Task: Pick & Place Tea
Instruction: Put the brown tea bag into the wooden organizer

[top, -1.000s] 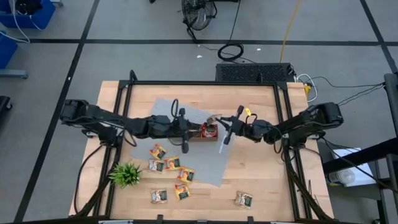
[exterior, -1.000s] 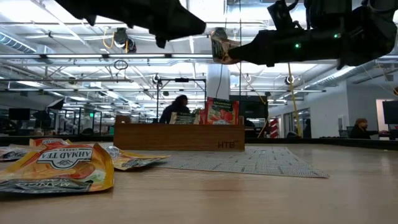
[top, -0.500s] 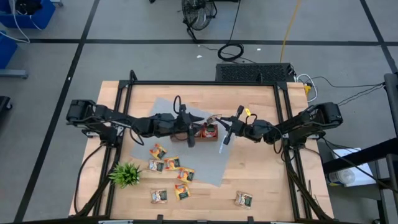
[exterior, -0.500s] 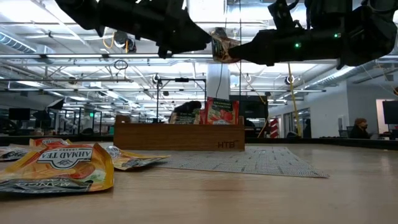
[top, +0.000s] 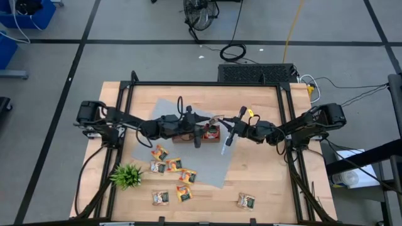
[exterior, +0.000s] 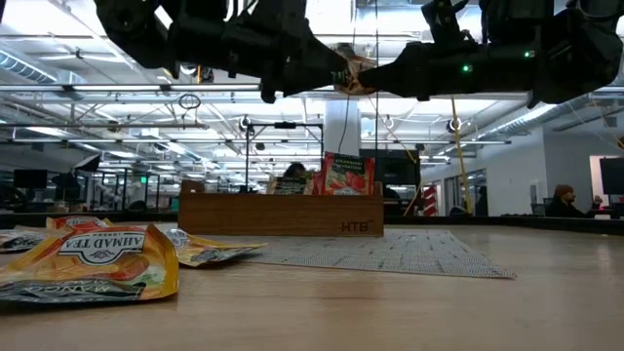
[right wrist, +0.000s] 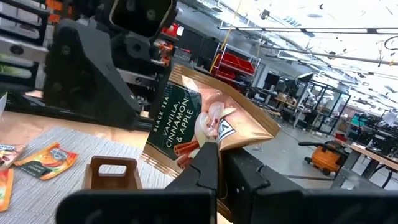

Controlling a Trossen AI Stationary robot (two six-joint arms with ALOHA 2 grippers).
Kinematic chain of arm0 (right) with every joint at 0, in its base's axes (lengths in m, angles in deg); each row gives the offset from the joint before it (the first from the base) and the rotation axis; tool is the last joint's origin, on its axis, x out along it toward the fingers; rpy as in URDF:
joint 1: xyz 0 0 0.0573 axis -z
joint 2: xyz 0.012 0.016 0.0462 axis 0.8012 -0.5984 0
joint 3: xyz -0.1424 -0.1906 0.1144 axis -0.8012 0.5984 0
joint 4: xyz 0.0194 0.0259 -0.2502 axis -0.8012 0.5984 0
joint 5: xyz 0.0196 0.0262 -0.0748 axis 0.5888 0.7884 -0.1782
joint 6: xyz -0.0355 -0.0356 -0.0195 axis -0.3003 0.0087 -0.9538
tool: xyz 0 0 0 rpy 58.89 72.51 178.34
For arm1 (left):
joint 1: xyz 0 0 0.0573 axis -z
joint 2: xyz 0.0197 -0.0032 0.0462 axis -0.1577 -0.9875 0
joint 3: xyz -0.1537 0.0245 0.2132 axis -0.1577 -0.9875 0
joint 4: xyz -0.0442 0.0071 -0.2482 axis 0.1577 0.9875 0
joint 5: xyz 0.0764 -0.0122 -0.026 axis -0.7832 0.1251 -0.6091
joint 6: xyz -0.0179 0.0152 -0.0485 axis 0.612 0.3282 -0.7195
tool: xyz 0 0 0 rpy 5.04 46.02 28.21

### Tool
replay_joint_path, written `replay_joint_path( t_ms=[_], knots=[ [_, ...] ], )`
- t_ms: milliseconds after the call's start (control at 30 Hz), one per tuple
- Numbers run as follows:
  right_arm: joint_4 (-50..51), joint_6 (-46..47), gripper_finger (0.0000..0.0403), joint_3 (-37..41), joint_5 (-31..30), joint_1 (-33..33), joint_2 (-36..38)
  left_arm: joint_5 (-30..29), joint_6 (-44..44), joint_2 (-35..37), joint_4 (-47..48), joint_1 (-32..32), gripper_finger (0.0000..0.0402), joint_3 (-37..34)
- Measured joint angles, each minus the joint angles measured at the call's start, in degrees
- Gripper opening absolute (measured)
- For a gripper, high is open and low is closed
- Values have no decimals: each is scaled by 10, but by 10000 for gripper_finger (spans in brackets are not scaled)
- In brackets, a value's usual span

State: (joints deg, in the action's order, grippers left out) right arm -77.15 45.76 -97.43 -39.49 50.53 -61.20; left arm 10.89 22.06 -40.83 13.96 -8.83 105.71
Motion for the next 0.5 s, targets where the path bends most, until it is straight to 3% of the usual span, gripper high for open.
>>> replay_joint_path(
  t_ms=[300, 500],
  knots=[
    [1, 0, 3, 0, 0, 0, 0, 0, -18, 1, -8, -20, 155, 0],
    [2, 5, 4, 0, 2, 0, 0, 23, -13, 1, -8, -34, 45, 0]
  ],
)
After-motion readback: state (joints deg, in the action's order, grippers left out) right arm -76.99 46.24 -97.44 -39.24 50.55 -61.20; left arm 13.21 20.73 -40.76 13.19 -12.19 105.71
